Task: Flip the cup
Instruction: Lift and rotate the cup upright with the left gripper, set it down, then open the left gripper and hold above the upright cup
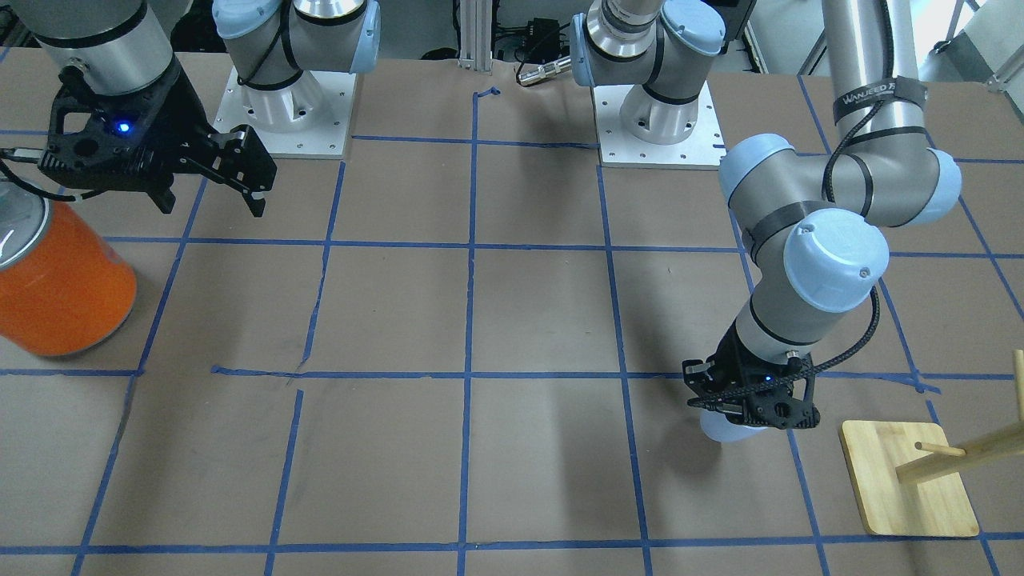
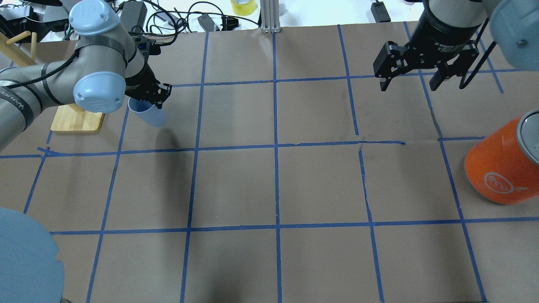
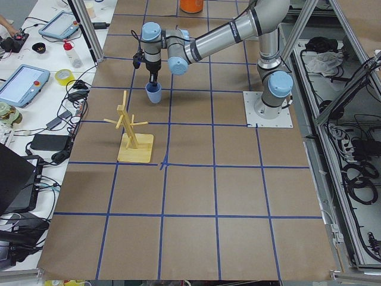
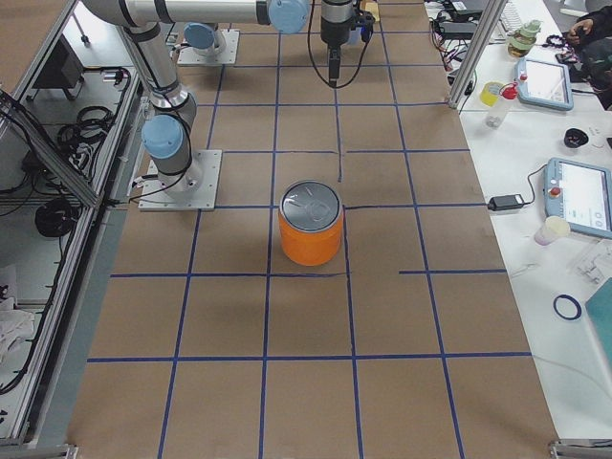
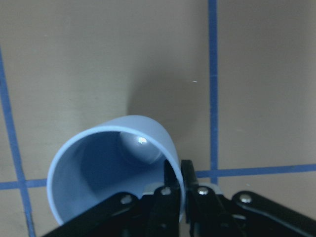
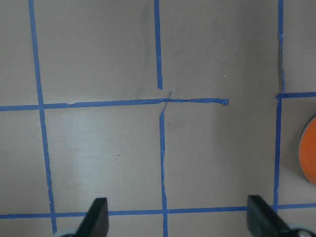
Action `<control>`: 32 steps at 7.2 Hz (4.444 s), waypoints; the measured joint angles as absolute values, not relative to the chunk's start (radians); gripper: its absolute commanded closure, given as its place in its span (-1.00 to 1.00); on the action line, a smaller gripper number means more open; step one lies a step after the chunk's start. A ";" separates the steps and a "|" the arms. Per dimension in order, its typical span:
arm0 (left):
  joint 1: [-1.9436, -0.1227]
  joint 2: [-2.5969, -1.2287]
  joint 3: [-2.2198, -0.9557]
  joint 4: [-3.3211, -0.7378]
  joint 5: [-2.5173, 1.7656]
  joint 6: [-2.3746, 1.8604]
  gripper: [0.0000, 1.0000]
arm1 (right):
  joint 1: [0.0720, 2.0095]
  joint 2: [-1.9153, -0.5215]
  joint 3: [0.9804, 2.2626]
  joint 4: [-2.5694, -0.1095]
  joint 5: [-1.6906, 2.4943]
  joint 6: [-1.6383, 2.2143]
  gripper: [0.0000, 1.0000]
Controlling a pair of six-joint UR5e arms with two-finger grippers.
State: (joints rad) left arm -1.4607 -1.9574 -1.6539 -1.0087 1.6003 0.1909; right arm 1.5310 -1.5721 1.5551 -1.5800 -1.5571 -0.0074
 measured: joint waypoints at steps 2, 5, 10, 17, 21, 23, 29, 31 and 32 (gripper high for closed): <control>-1.460 -1.999 -1.614 -0.998 1.602 0.193 1.00 | 1.531 -1.572 1.553 -1.580 -1.556 -0.006 -1.00; -1.460 -2.039 -1.608 -0.962 1.594 0.191 0.99 | 1.531 -1.570 1.557 -1.580 -1.558 0.013 -1.00; -1.460 -2.044 -1.604 -0.950 1.592 0.164 -0.67 | 1.531 -1.570 1.560 -1.581 -1.560 0.010 -1.00; -1.538 -1.703 -1.511 -1.473 1.598 0.131 -0.73 | 1.532 -1.567 1.559 -1.582 -1.561 0.016 -1.00; -1.544 -1.574 -1.510 -1.551 1.596 0.130 -0.80 | 1.531 -1.562 1.565 -1.606 -1.570 0.019 -1.00; -1.545 -1.558 -1.512 -1.552 1.595 0.129 -0.81 | 1.531 -1.562 1.566 -1.611 -1.572 0.019 -1.00; -1.545 -1.550 -1.521 -1.552 1.590 0.130 -0.85 | 1.532 -1.563 1.565 -1.611 -1.575 0.007 -1.00; -1.545 -1.550 -1.521 -1.552 1.590 0.132 -0.85 | 1.532 -1.562 1.565 -1.611 -1.574 0.010 -1.00; -1.545 -1.550 -1.521 -1.551 1.589 0.132 -0.85 | 1.532 -1.562 1.566 -1.611 -1.575 0.011 -1.00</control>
